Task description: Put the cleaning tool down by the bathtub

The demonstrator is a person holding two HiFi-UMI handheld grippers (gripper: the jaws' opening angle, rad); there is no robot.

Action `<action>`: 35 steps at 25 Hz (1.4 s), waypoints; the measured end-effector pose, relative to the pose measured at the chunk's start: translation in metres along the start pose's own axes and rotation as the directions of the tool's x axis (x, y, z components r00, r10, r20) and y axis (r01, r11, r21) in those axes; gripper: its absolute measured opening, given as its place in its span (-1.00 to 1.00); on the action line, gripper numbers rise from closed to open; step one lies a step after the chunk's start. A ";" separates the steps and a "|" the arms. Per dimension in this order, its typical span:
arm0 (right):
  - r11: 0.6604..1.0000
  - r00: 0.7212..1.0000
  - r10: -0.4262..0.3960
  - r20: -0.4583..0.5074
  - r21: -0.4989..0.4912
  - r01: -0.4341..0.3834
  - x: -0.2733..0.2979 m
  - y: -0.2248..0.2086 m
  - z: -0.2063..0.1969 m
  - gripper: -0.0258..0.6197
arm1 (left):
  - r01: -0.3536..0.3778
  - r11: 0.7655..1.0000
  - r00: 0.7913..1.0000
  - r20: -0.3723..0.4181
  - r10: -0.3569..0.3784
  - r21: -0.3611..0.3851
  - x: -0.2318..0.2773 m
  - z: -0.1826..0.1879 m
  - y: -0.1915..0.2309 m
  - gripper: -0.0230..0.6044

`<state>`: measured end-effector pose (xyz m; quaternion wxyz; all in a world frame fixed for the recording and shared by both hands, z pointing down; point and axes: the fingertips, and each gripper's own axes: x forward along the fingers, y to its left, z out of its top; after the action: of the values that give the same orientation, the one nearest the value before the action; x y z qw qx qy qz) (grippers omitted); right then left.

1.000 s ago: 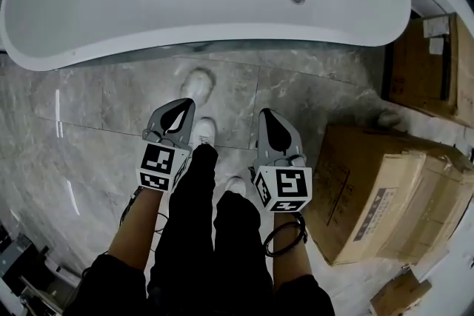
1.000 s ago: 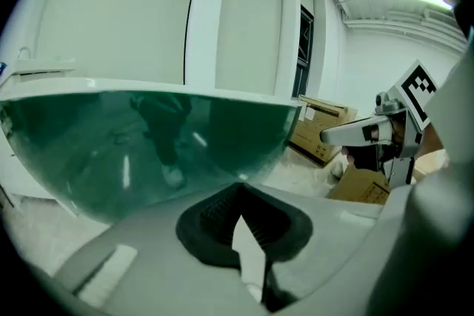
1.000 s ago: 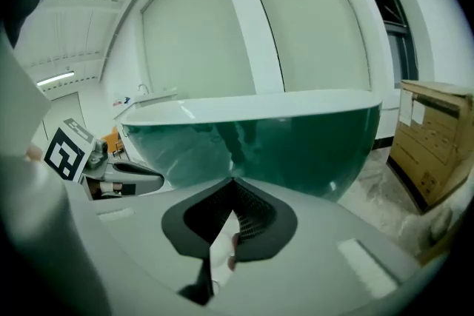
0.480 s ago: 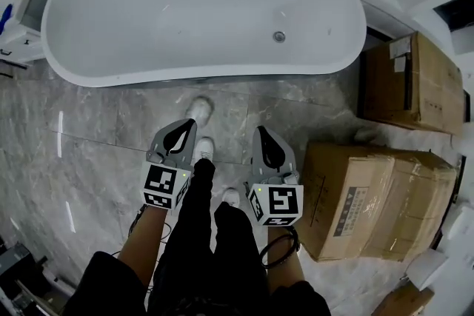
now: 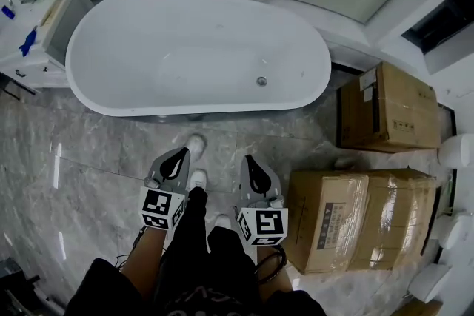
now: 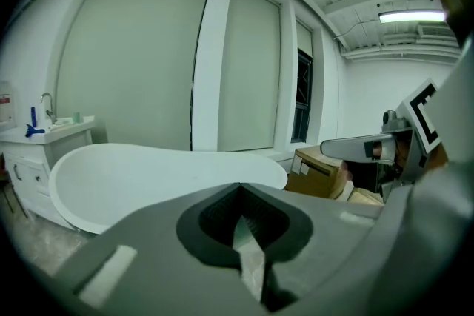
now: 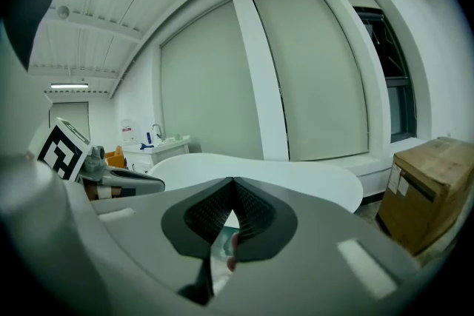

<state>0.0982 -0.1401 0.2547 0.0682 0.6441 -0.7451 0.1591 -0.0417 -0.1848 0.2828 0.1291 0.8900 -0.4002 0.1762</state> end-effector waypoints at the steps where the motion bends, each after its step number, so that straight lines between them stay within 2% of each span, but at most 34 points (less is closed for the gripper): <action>1: 1.000 1.000 0.002 0.009 0.001 -0.002 -0.007 0.001 0.007 -0.85 | -0.008 1.000 1.000 0.010 0.008 -0.004 -0.007 0.008 -0.002 -0.93; 11: 1.000 0.995 0.003 0.098 -0.020 -0.001 -0.063 0.000 0.071 -0.85 | -0.065 0.997 0.994 0.094 0.062 0.029 -0.065 0.066 -0.026 -0.93; 19: 0.996 0.984 0.062 0.169 -0.073 -0.050 -0.111 0.018 0.105 -0.86 | -0.105 0.992 0.984 0.153 0.094 0.066 -0.114 0.088 -0.046 -0.93; 23: 0.991 0.978 0.083 0.193 -0.123 -0.060 -0.128 0.029 0.113 -0.86 | -0.113 0.990 0.979 0.179 0.096 0.087 -0.131 0.093 -0.050 -0.93; 35: 0.987 0.974 0.063 0.219 -0.159 -0.028 -0.162 0.043 0.116 -0.88 | -0.134 0.981 0.968 0.230 0.099 0.142 -0.168 0.106 -0.065 -0.93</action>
<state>0.0945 -0.0204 0.0896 0.0303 0.6335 -0.7726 0.0292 -0.0741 -0.0698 0.1113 0.0028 0.8865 -0.4486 0.1139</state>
